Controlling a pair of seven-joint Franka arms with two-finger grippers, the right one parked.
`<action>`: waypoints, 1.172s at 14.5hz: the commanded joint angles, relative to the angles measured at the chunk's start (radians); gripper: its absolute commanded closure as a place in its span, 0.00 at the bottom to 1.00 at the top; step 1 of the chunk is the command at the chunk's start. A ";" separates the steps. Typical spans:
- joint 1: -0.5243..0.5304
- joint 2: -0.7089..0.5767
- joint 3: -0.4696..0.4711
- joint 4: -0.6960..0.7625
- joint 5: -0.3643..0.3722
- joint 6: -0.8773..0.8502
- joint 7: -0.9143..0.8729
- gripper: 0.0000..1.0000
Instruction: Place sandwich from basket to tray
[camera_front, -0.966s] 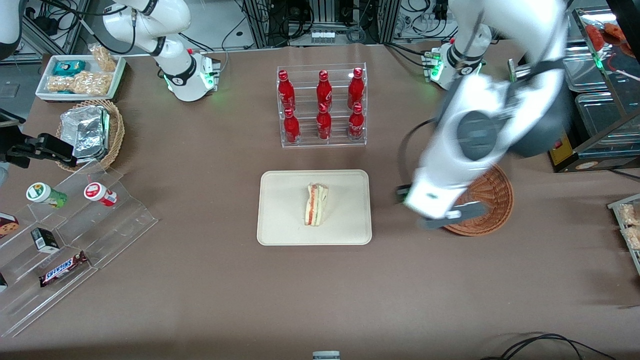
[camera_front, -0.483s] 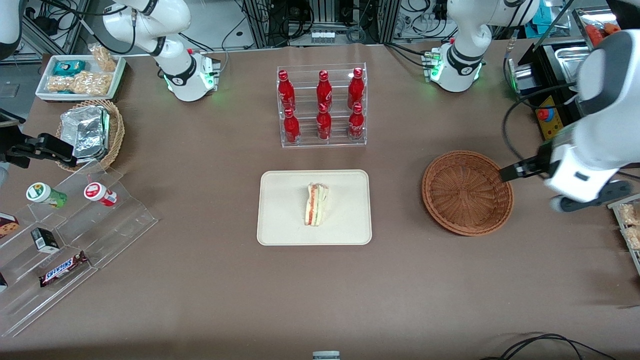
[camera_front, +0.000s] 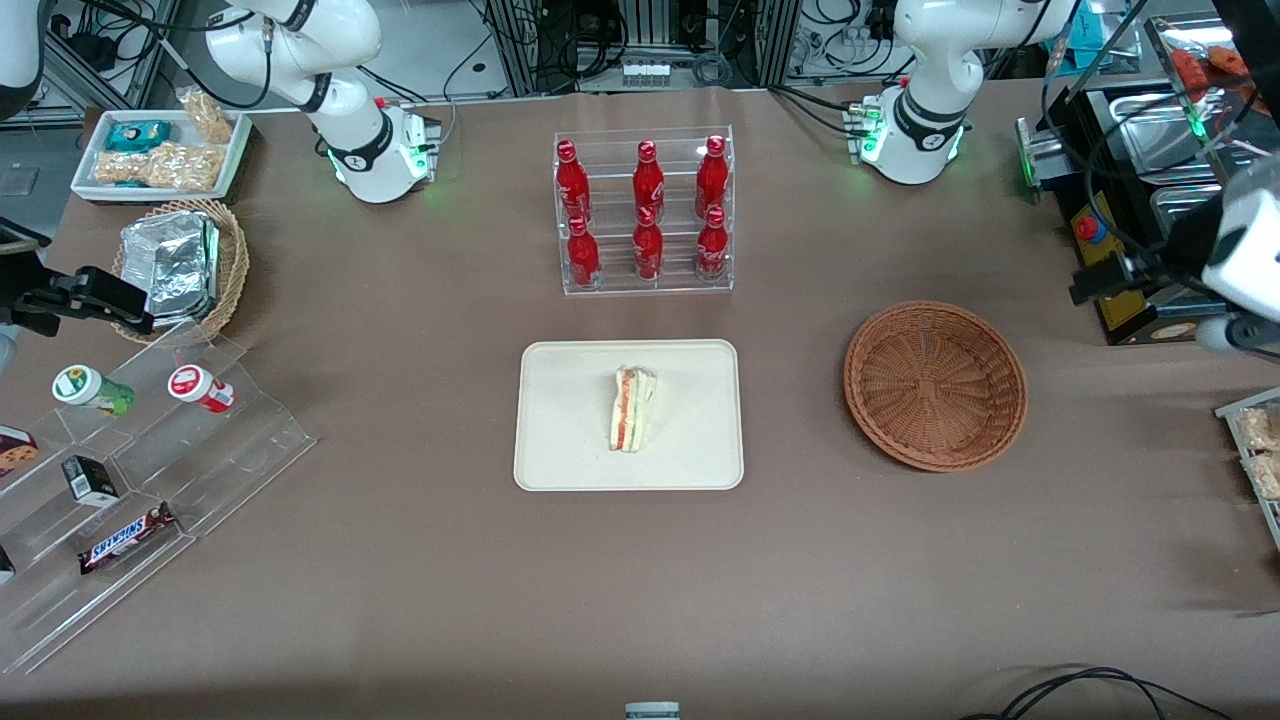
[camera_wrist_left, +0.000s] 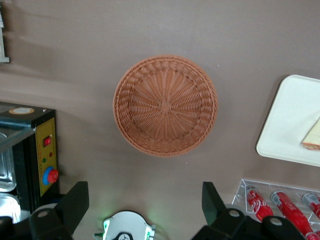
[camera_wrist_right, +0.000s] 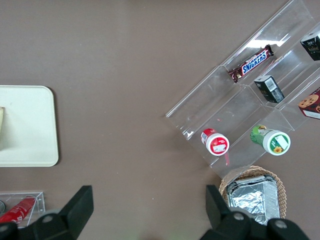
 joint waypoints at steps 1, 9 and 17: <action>-0.042 -0.128 -0.023 -0.160 0.035 0.049 -0.021 0.00; -0.188 -0.144 0.100 -0.124 0.023 -0.027 -0.005 0.00; -0.180 -0.145 0.105 -0.095 0.017 -0.030 -0.005 0.00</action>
